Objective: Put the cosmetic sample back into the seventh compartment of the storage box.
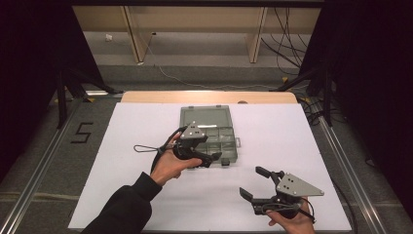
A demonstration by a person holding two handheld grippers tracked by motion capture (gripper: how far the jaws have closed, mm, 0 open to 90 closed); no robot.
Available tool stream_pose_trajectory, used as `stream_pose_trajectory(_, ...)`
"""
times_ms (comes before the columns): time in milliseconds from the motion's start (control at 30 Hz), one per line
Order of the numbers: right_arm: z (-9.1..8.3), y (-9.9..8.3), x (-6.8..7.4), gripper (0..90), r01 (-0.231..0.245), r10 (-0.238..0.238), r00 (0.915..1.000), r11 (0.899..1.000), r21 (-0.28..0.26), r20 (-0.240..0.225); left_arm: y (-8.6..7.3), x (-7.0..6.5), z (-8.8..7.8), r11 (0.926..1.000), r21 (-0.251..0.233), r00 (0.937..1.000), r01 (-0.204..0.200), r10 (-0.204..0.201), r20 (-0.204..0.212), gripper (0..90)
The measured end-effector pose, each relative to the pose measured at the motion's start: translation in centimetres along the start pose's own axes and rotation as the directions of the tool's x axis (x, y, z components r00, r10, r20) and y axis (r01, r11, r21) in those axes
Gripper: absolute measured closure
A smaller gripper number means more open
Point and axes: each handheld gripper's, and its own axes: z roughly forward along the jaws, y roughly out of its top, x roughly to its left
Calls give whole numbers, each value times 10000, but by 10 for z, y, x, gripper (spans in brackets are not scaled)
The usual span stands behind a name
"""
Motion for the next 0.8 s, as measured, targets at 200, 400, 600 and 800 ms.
stream_pose_trajectory(200, 0, 1, -1, 161, 318, -315, 9993, 9994, -121, 203, -9, -3, -8, 9998, -208, 9999, 8, -5, 139, 200)
stream_pose_trajectory(400, -1, 1, -1, 161, 293, -292, 9994, 9996, -58, 170, -18, -7, -18, 9986, -530, 9996, -85, 99, 253, 185)
stream_pose_trajectory(600, -1, 1, -1, 161, 284, -283, 9995, 9996, -87, 172, -28, -11, -29, 9962, -859, 9996, -135, 156, 234, 183)
stream_pose_trajectory(800, -1, 1, 1, 161, 43, -43, 10000, 10000, 85, 84, -36, -10, -42, 9923, -1220, 9995, -219, 242, 178, 183)
